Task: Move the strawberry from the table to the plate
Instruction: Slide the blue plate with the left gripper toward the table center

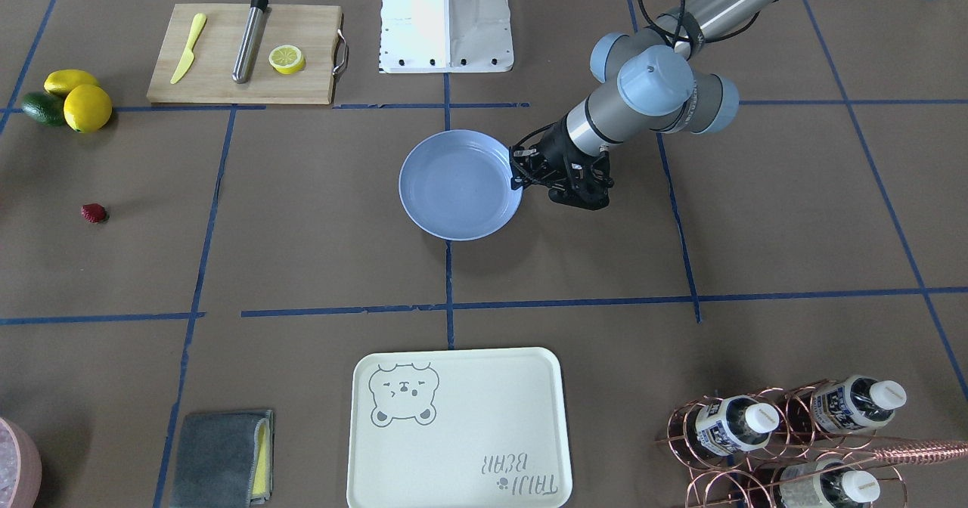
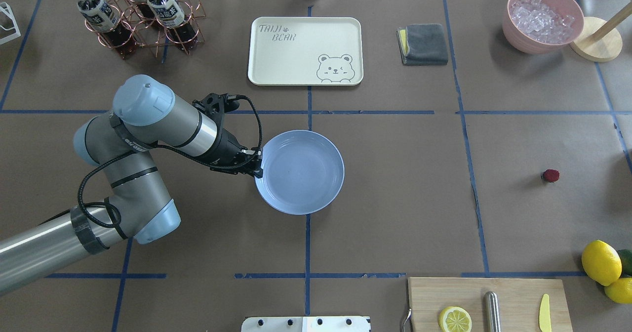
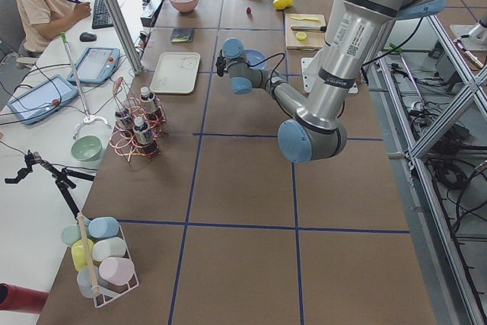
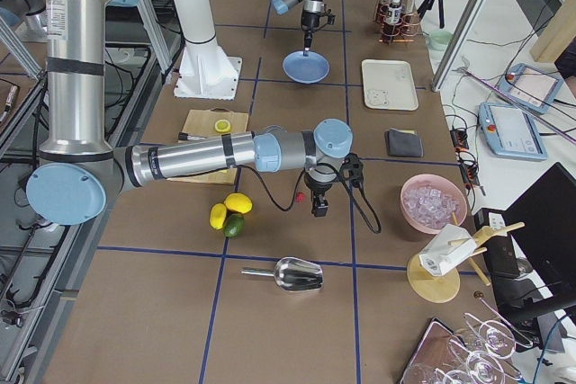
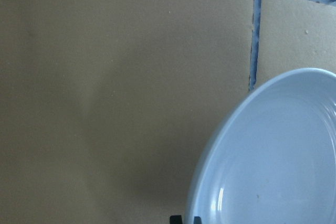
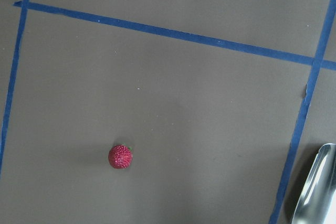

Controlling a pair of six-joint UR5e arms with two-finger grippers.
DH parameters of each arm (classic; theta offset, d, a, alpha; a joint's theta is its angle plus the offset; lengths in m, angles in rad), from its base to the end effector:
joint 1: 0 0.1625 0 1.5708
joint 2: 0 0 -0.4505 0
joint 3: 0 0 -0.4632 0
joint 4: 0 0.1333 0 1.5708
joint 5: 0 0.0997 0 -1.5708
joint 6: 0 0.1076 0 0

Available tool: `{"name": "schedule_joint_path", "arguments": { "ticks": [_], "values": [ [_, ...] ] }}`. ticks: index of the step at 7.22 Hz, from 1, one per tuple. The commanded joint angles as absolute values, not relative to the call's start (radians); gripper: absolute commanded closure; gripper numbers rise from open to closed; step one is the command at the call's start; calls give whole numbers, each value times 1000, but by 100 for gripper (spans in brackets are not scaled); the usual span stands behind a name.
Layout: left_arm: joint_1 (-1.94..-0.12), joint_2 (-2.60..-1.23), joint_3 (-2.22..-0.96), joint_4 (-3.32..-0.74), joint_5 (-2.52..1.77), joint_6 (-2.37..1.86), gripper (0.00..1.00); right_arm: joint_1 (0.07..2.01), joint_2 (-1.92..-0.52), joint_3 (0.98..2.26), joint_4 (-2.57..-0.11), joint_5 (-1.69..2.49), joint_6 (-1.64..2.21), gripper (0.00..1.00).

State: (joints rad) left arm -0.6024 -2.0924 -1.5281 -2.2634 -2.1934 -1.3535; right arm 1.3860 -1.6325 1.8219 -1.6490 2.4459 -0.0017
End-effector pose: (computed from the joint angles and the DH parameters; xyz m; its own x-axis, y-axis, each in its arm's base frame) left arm 0.5820 -0.4859 0.2818 0.3166 -0.0052 -0.9485 -0.0519 0.9984 -0.0227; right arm -0.0483 -0.5341 0.5824 0.6140 -0.2032 0.7627 0.1837 0.9766 0.1123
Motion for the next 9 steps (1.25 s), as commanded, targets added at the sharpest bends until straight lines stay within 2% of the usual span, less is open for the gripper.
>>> {"name": "schedule_joint_path", "arguments": {
  "ticks": [1, 5, 6, 7, 9],
  "values": [
    [-575, -2112, -1510, -2266, -2151, -1355, 100, 1385, -1634, 1821, -1649, 2448, -2, 0],
    [-555, -2115, -1456, -2316, -2109, -1353, 100, 1364, -1631, 1819, -1605, 2447, -3, 0],
    [-555, -2114, -1457, -2319, -2109, -1350, 78, 1358, -1640, 1815, -1573, 2447, -2, 0],
    [-557, -2111, -1457, -2357, -2108, -1348, 11, 1327, -1637, 1816, -1571, 2447, 29, 0],
    [-564, -2109, -1474, -2364, -2108, -1356, 9, 1232, -1643, 1816, -1443, 2428, 268, 0]
  ]
}}
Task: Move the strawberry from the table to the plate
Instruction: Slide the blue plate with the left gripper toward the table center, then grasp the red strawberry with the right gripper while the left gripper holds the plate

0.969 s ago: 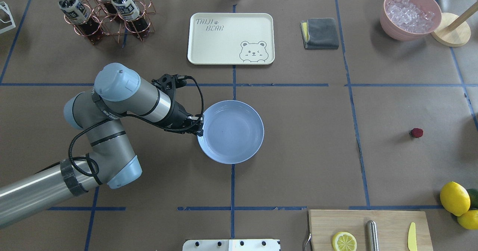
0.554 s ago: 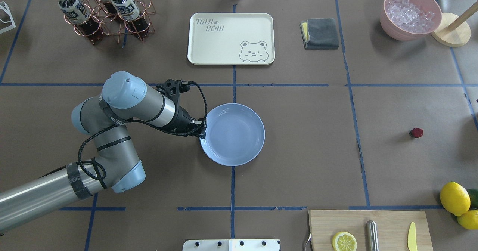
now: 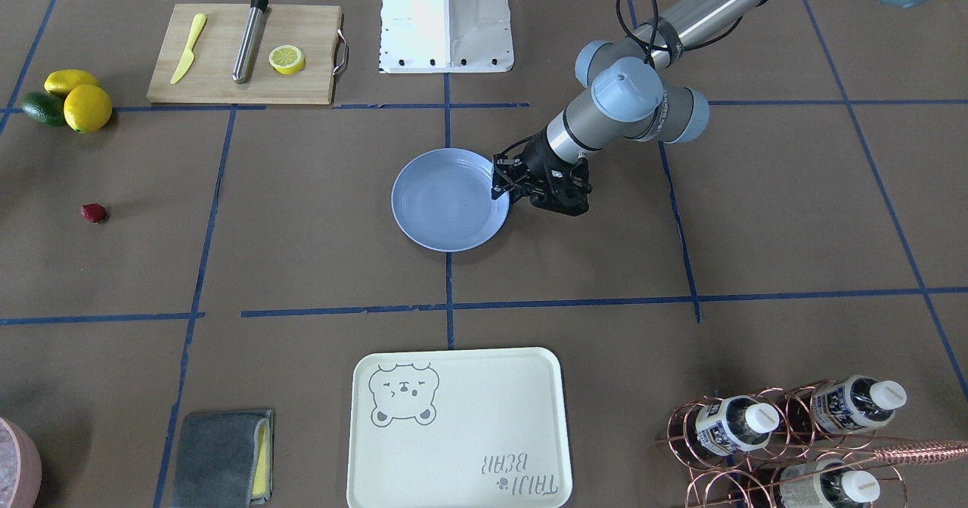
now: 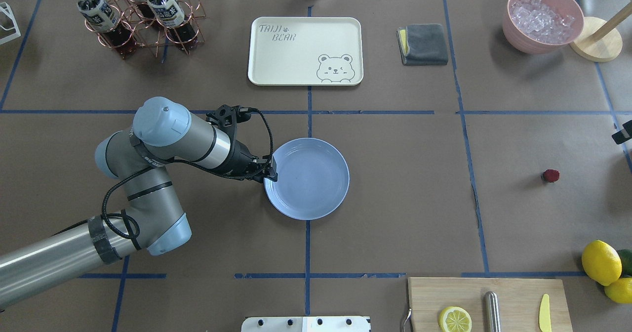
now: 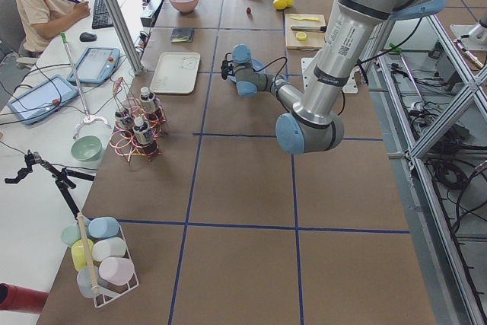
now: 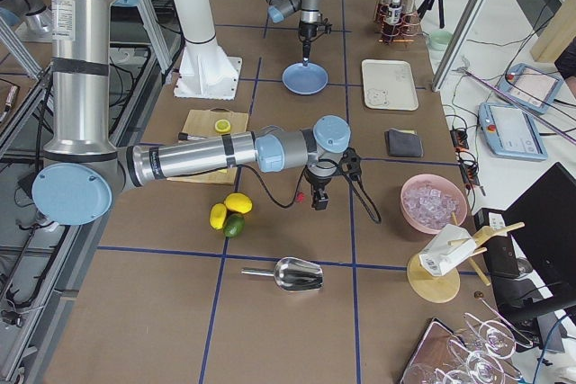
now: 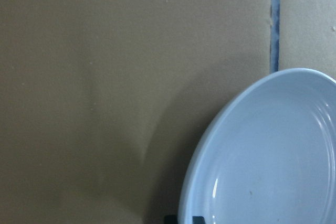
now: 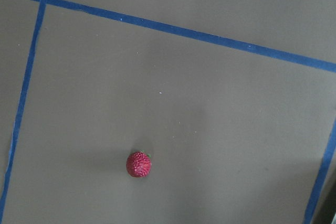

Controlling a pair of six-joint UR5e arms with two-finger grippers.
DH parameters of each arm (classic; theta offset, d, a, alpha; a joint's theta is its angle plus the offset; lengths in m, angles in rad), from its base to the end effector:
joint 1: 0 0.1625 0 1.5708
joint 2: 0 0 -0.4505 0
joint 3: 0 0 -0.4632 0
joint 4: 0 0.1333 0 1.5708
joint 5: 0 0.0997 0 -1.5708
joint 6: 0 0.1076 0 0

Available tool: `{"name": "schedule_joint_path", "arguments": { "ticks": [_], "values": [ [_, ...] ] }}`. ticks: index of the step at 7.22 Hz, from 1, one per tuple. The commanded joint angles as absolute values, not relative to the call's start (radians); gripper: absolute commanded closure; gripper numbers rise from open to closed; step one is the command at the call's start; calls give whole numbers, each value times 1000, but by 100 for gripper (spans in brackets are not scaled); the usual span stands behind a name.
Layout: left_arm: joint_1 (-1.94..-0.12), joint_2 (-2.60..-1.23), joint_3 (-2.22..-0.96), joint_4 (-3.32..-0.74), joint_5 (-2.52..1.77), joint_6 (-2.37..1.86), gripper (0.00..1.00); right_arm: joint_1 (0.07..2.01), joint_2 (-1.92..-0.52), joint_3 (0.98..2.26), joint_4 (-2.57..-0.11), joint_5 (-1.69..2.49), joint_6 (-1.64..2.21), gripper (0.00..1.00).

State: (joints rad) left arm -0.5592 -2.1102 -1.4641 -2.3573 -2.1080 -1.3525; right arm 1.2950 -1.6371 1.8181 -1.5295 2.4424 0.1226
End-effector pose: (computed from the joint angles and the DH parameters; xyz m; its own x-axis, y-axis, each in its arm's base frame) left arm 0.6138 -0.4764 0.2930 0.2955 0.0346 -0.9547 -0.0158 0.9994 0.0313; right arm -0.0976 -0.5318 0.5742 0.6015 -0.2203 0.7679 0.1935 0.9728 0.1275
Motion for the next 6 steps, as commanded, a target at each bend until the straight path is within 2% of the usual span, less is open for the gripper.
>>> {"name": "schedule_joint_path", "arguments": {
  "ticks": [1, 2, 4, 5, 6],
  "values": [
    [-568, -2109, -1485, -2364, -2108, -1358, 8, 1166, -1664, 1815, -1319, 2360, 396, 0],
    [-568, -2109, -1497, -2364, -2108, -1389, 8, 1085, -1702, 1800, -1176, 2280, 510, 0],
    [-568, -2108, -1505, -2364, -2108, -1397, 8, 987, -1713, 1691, -893, 2199, 720, 2],
    [-568, -2108, -1505, -2364, -2108, -1397, 8, 950, -1713, 1651, -814, 2150, 780, 6],
    [-568, -2108, -1505, -2364, -2108, -1399, 8, 939, -1710, 1641, -808, 2149, 784, 5]
  ]
}}
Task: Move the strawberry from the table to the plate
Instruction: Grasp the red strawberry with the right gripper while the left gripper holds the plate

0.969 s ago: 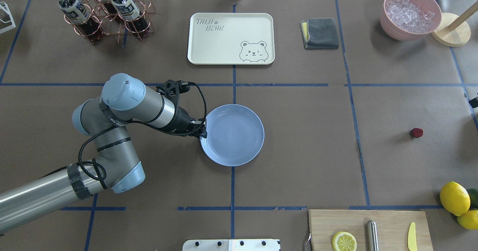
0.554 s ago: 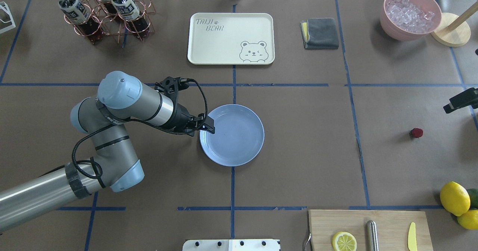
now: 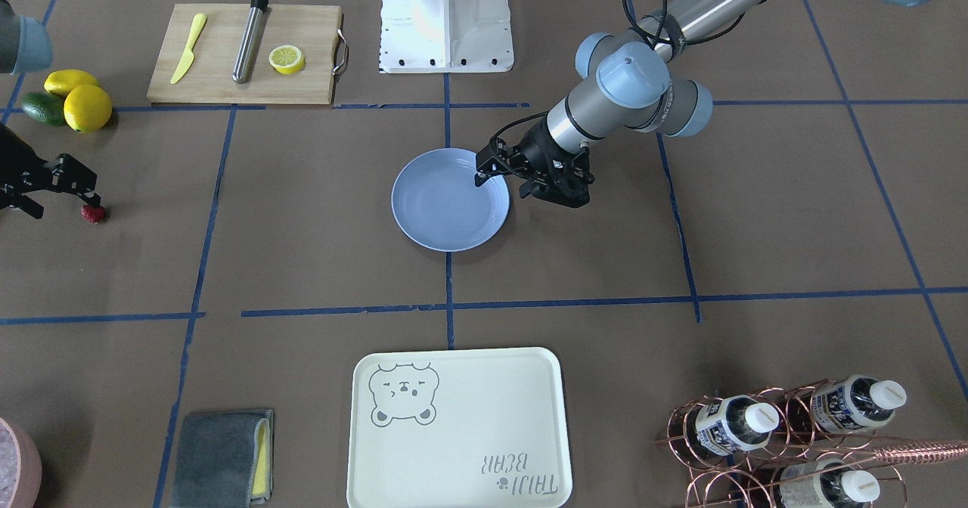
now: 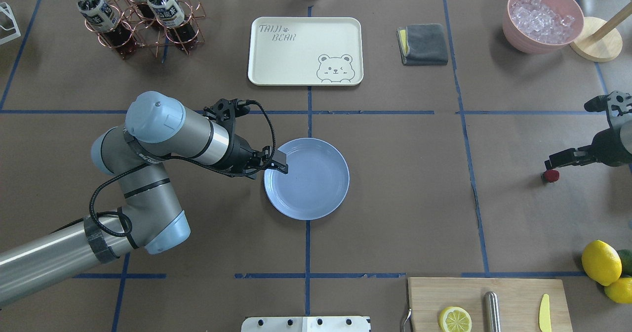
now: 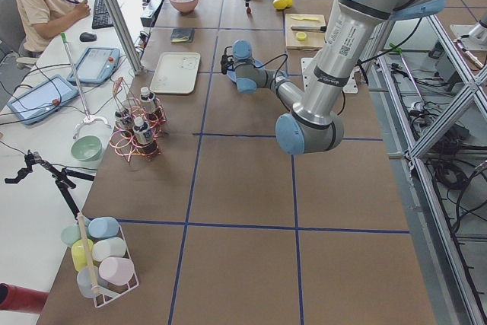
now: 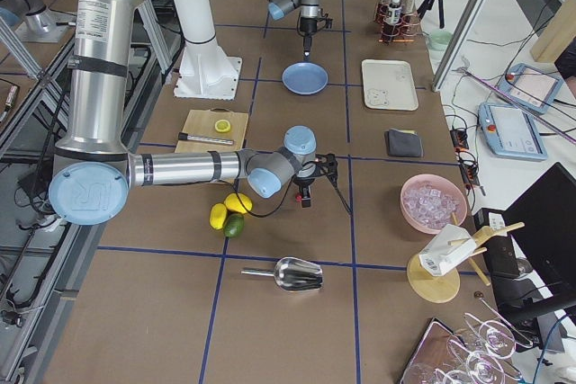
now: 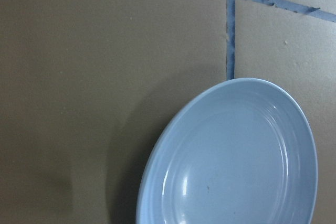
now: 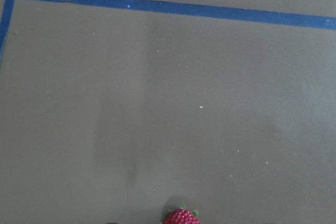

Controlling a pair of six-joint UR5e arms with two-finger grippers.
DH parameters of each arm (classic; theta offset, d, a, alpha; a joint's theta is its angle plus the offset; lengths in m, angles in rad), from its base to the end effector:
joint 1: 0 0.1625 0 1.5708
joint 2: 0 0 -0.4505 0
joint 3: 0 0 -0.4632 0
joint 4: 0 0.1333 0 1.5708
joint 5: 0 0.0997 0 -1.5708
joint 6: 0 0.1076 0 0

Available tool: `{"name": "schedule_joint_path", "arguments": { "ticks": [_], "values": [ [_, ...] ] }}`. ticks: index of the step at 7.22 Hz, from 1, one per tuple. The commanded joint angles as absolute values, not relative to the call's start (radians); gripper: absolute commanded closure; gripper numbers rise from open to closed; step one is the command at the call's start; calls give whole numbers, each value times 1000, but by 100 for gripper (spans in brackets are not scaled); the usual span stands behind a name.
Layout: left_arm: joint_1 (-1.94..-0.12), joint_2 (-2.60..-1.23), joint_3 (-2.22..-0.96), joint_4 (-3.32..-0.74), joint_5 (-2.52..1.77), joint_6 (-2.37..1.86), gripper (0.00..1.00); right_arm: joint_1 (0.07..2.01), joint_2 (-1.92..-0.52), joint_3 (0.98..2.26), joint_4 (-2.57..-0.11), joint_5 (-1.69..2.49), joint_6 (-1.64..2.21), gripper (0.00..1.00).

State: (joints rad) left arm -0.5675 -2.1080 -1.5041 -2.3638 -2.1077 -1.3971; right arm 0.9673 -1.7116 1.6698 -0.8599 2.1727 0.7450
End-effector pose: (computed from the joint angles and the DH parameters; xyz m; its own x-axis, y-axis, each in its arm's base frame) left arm 0.6002 -0.4754 0.2725 0.2600 0.0104 -0.9656 0.0059 0.9999 0.0124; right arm -0.2428 -0.4797 0.6356 0.6542 -0.1186 0.7470 0.0023 0.9879 0.1549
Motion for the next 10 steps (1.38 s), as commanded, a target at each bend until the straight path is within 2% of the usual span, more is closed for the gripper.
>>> {"name": "schedule_joint_path", "arguments": {
  "ticks": [1, 2, 3, 5, 6, 7, 8, 10],
  "values": [
    [-568, -2106, -1505, -2364, -2108, -1399, 7, 918, -1704, 1634, -810, 2148, 805, 3],
    [-568, -2105, -1505, -2364, -2108, -1399, 6, 914, -1700, 1629, -808, 2148, 819, 4],
    [-568, -2105, -1505, -2364, -2108, -1399, 6, 916, -1701, 1629, -808, 2151, 819, 10],
    [-568, -2105, -1505, -2364, -2108, -1399, 6, 914, -1706, 1623, -811, 2154, 819, 31],
    [-568, -2103, -1506, -2364, -2108, -1399, 6, 908, -1707, 1623, -811, 2155, 819, 54],
    [-569, -2102, -1512, -2364, -2108, -1399, 6, 907, -1707, 1623, -815, 2155, 819, 65],
    [-569, -2097, -1516, -2364, -2108, -1399, 6, 907, -1706, 1623, -818, 2163, 819, 100],
    [-569, -2097, -1516, -2364, -2108, -1399, 6, 910, -1707, 1653, -824, 2166, 819, 100]
  ]
}}
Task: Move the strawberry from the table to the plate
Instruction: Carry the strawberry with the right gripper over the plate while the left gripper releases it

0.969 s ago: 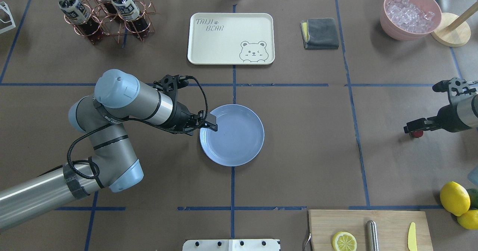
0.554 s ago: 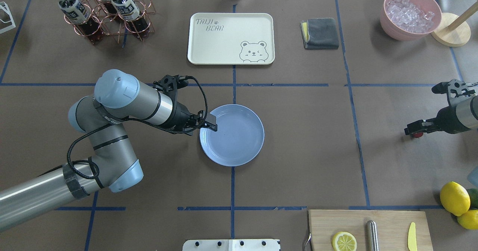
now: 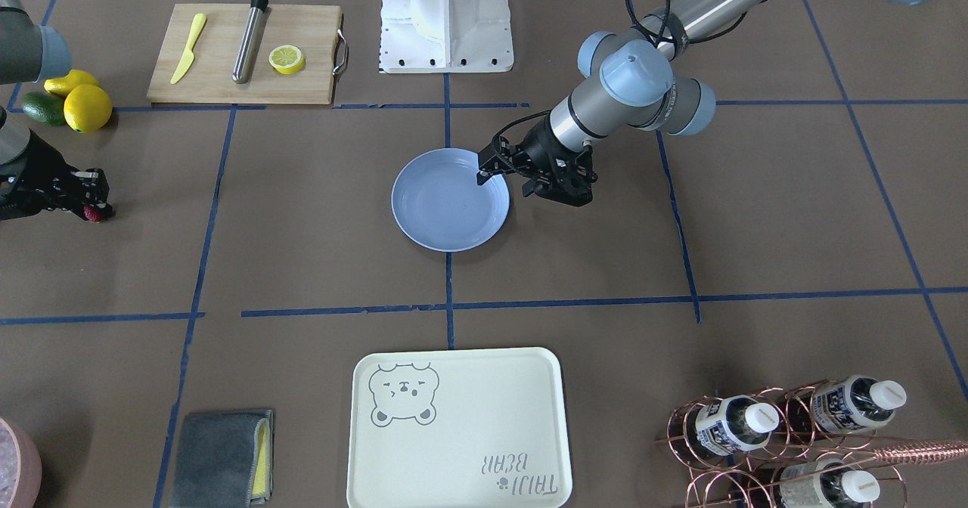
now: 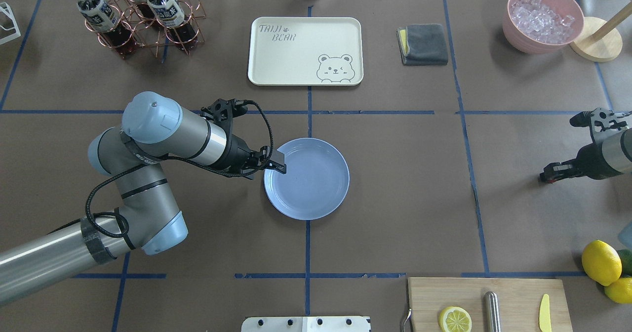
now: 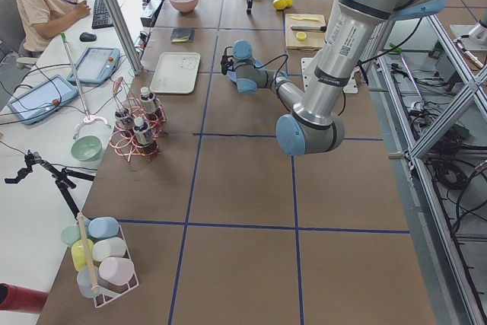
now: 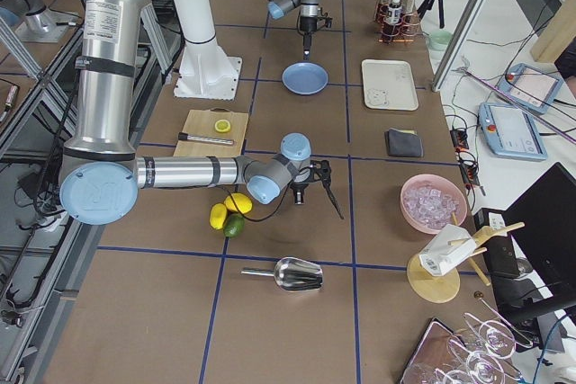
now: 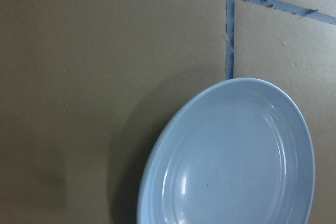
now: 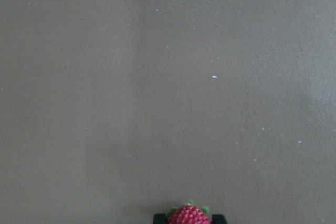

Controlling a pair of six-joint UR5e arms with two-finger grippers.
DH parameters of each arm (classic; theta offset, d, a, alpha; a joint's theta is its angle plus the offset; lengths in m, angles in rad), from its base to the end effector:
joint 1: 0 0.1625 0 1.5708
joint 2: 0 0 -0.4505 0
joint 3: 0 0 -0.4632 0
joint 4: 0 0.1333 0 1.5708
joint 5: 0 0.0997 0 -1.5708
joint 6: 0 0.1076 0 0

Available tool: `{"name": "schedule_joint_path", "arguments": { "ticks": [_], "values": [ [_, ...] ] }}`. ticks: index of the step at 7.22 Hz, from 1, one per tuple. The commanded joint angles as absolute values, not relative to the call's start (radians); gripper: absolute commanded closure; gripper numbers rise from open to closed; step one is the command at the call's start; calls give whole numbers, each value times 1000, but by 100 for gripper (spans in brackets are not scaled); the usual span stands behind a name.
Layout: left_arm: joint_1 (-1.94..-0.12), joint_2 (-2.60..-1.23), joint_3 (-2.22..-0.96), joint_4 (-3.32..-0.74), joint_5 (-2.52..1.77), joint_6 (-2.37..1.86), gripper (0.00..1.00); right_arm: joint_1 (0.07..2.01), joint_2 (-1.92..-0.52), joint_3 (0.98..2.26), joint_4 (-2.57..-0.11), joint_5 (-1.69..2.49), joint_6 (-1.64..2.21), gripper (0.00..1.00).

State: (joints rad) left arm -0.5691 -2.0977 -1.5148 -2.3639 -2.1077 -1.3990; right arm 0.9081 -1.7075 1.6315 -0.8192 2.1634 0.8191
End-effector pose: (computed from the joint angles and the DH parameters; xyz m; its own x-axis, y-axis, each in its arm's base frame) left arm 0.5960 -0.4742 0.2746 0.2596 0.0083 -0.9657 0.0080 0.9999 0.0108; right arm -0.2709 -0.4661 0.6513 0.6505 -0.0871 0.7545 0.0071 0.9941 0.1087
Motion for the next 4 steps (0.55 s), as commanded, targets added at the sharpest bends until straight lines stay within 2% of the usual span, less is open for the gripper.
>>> {"name": "schedule_joint_path", "arguments": {
  "ticks": [1, 2, 3, 4],
  "values": [
    [-569, -2097, -1517, -2364, -2108, -1399, 6, 910, -1700, 1727, -872, 2169, 821, 100],
    [-569, -2097, -1520, -2364, -2108, -1399, 6, 902, -1672, 1849, -1035, 2164, 822, 100],
    [-571, -2095, -1535, -2364, -2108, -1399, 6, 894, -1584, 1914, -1165, 2161, 894, 100],
    [-571, -2089, -1543, -2364, -2108, -1397, 6, 841, -1518, 1927, -1167, 2142, 1042, 100]
  ]
}}
